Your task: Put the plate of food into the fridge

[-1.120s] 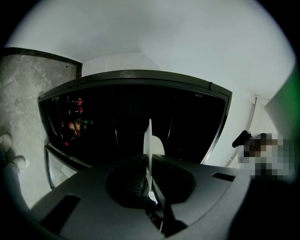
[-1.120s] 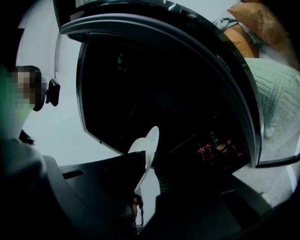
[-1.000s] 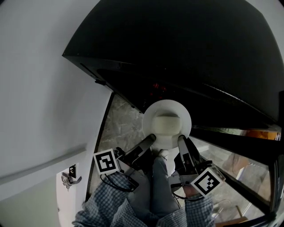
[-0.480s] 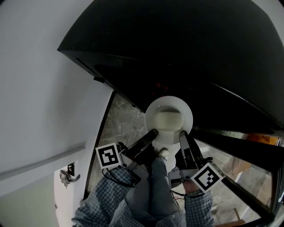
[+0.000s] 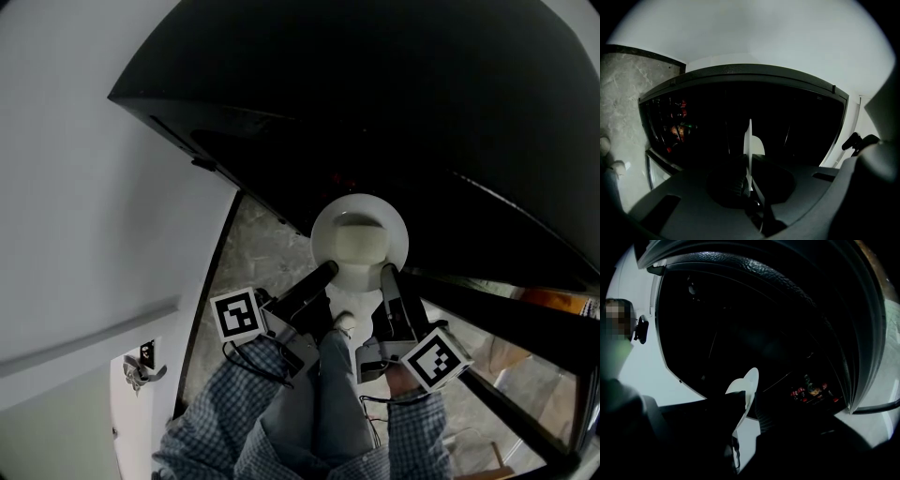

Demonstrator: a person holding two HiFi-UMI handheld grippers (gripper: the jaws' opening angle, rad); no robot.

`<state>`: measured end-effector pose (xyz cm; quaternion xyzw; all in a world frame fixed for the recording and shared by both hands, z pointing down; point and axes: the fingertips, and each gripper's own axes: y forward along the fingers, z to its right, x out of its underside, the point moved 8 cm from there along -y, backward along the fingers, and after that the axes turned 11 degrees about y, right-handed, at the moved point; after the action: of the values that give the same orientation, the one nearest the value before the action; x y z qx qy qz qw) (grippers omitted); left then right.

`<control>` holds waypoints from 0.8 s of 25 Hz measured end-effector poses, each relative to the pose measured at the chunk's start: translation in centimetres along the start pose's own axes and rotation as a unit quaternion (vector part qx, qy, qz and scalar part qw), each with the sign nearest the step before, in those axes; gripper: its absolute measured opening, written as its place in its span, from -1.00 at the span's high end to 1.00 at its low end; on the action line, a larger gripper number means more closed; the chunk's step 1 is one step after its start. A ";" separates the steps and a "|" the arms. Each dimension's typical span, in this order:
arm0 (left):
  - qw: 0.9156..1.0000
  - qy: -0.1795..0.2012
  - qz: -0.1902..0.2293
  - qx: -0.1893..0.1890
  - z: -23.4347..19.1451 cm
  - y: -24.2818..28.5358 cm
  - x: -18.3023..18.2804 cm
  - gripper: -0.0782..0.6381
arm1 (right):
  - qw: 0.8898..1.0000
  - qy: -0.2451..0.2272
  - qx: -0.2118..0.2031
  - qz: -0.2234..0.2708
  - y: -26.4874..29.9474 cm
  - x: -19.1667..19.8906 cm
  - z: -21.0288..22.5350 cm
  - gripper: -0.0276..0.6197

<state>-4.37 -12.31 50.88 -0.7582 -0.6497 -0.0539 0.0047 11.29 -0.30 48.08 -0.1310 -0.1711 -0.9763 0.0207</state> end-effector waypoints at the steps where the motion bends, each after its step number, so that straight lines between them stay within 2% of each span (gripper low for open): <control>1: 1.000 0.001 0.001 0.000 -0.2 0.1 -0.1 0.69 | 1.000 -0.001 0.002 0.000 0.2 -0.1 0.1 0.71; 20: 1.000 0.001 0.004 -0.003 -2.9 2.2 -1.1 0.70 | 0.999 -0.015 0.031 0.003 2.7 -0.7 2.0 0.71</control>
<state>-2.60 -13.94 53.80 -0.7608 -0.6465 -0.0569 0.0030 12.74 -2.13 50.59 -0.1458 -0.2011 -0.9683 0.0246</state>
